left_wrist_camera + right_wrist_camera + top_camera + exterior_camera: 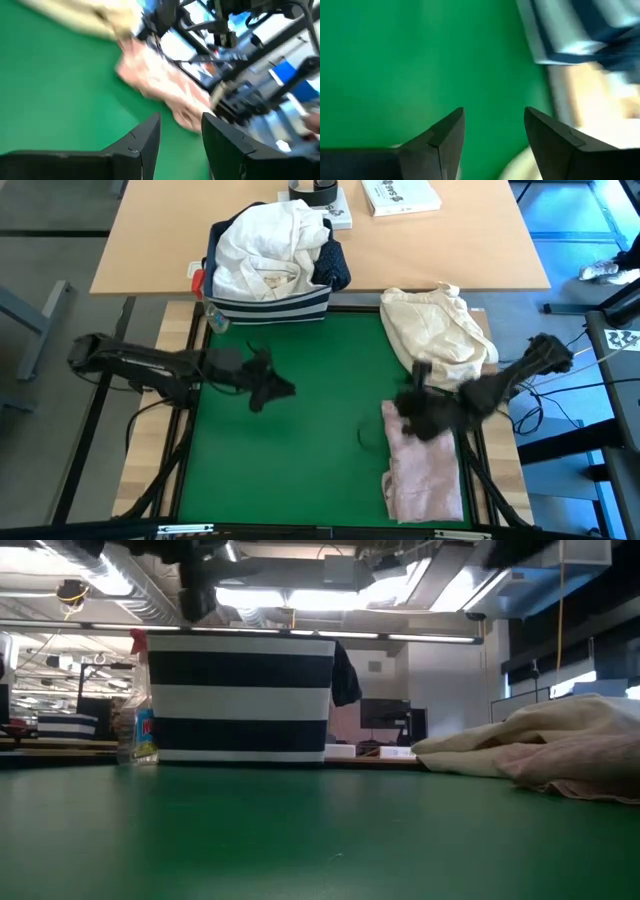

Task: Fold laundry
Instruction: Remove the white polo shirt from the blue laundry bin

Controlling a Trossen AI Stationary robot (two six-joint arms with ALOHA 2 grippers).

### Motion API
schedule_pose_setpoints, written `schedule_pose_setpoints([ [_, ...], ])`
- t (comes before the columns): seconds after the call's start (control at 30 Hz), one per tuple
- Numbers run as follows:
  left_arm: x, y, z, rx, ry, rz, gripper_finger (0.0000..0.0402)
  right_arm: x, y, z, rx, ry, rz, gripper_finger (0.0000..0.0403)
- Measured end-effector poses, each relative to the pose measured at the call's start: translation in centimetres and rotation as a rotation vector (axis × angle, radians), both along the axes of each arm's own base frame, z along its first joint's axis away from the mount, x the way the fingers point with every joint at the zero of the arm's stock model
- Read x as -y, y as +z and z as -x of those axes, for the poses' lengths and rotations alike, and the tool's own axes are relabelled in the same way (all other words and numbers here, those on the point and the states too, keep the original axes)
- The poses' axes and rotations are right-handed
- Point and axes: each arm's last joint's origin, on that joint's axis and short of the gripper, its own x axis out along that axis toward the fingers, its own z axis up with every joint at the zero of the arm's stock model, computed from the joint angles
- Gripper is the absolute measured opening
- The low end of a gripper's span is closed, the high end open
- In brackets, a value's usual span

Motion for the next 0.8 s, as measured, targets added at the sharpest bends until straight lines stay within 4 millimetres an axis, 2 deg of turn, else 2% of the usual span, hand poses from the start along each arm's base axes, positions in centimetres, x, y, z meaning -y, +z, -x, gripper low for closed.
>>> schedule_pose_setpoints([
  [0.1,-2.3,2.0,0.8,0.025,0.075,-0.112,0.0139,4.0,1.6,-1.4,0.095,-0.087,0.031,0.0207],
  [0.23,-5.5,4.3,1.9,0.029,0.210,-0.267,0.0139,9.0,3.0,-3.8,0.262,-0.160,-0.062,0.0207],
  [0.4,-8.7,6.7,3.1,0.044,0.319,-0.451,0.0139,14.2,3.6,-5.6,0.416,-0.222,-0.165,0.0207],
  [0.53,-11.3,8.4,4.3,0.020,0.447,-0.572,0.0139,17.1,3.2,-6.3,0.462,-0.293,-0.175,0.0207],
  [0.6,-12.8,8.9,4.9,-0.051,0.490,-0.609,0.0144,18.1,2.7,-6.7,0.459,-0.319,-0.174,0.0207],
  [0.8,-17.5,10.6,6.0,-0.310,0.579,-0.569,0.0186,20.6,1.0,-7.8,0.384,-0.306,-0.156,0.0207],
])
